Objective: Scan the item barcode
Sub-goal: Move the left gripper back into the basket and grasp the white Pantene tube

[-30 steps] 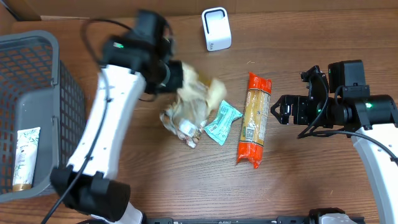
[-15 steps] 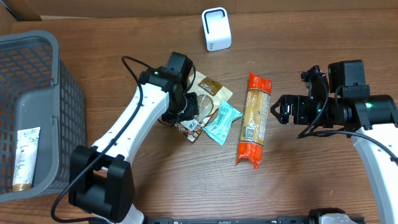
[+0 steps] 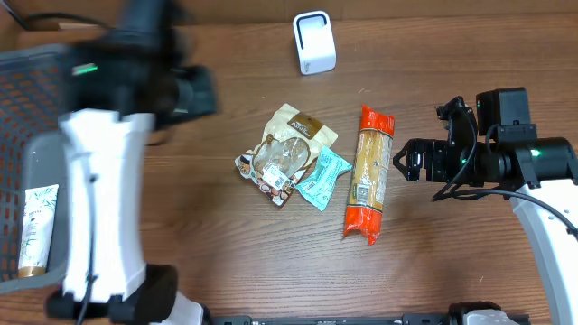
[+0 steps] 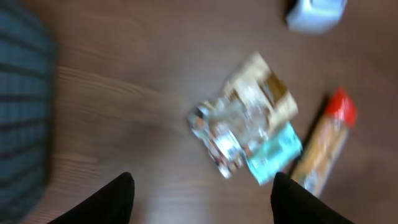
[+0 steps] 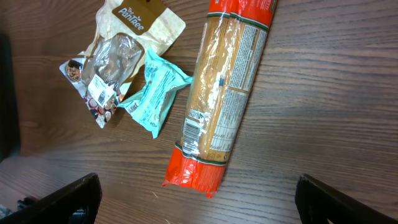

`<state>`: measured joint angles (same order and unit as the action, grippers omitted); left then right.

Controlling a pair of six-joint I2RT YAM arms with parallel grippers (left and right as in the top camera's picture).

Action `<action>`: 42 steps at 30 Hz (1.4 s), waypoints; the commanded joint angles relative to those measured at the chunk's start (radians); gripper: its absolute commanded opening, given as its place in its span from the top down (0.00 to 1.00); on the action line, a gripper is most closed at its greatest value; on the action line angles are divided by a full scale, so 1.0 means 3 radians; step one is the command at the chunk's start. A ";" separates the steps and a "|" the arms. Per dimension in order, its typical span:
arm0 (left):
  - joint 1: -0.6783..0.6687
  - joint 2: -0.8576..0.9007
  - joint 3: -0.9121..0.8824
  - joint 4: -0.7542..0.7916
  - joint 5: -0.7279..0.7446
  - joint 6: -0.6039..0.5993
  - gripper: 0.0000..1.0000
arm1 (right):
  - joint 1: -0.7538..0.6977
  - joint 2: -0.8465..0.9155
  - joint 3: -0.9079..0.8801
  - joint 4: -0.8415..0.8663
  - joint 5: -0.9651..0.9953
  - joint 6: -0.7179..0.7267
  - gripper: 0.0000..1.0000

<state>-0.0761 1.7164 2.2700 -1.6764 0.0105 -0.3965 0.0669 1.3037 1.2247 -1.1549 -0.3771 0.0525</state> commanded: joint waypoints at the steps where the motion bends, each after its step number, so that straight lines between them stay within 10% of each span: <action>1: 0.0487 -0.0290 0.0134 -0.0045 -0.0055 0.0206 0.37 | 0.0004 -0.0001 0.0060 0.0005 0.0009 -0.0004 0.00; 16: 0.2753 -0.1400 -0.1727 0.0862 -0.0557 0.0389 0.38 | 0.0004 -0.0001 0.0060 0.0056 0.0009 -0.0004 0.00; 42: 0.2875 0.0378 -0.2702 0.2389 -0.1043 0.1701 0.42 | 0.0004 -0.0001 0.0060 0.0137 0.0009 -0.0003 0.00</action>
<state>0.7734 1.7870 1.4654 -0.9680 -0.2222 0.0425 0.0669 1.3041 1.2247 -1.1194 -0.3771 0.0521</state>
